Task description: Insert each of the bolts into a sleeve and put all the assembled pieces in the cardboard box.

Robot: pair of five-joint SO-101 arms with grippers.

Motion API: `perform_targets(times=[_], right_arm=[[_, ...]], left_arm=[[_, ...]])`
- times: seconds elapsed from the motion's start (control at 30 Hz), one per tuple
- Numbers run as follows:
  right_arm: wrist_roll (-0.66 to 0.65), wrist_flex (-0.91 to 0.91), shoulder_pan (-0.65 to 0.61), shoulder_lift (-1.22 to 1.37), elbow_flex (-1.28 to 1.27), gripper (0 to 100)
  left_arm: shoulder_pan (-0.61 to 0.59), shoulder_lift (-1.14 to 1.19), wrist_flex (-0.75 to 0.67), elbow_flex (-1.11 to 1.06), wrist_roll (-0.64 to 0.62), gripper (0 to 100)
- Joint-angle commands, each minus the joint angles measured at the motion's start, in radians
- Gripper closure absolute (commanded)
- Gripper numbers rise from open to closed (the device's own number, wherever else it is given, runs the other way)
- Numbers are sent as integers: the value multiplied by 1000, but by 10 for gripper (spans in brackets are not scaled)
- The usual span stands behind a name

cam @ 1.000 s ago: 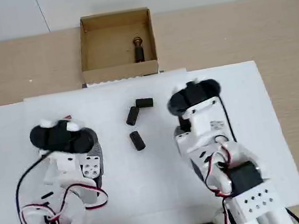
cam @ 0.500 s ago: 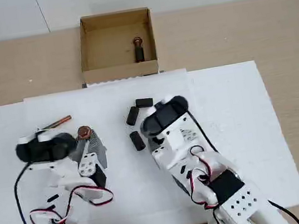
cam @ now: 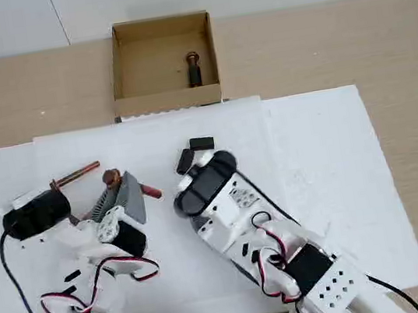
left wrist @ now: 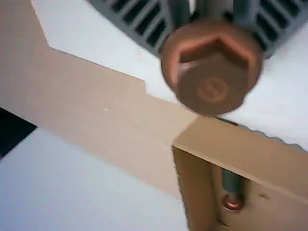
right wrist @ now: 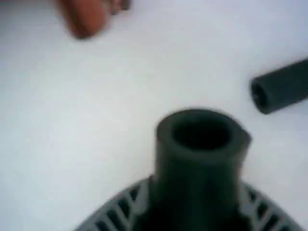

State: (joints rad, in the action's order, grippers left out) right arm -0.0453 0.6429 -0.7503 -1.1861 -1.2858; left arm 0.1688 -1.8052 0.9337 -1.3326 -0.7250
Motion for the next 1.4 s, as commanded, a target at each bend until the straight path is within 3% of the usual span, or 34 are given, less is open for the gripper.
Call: perform_targets(times=[0.0, 0.2, 0.8, 1.1, 1.37], right_arm=[[-48, -28, -35, -8, 5, 995], [-124, -30, -51, -8, 6, 995], [-133, -99, -114, -10, 12, 995], [-133, -99, -110, -10, 43, 995], [-133, -99, -110, -10, 43, 995]], left_arm=[[66, -14, -35, 5, -8, 994], [144, -12, -34, 5, -6, 994], [146, -12, -32, -33, -3, 994], [301, -12, 140, -27, 51, 994], [310, -11, 161, -33, 118, 992]])
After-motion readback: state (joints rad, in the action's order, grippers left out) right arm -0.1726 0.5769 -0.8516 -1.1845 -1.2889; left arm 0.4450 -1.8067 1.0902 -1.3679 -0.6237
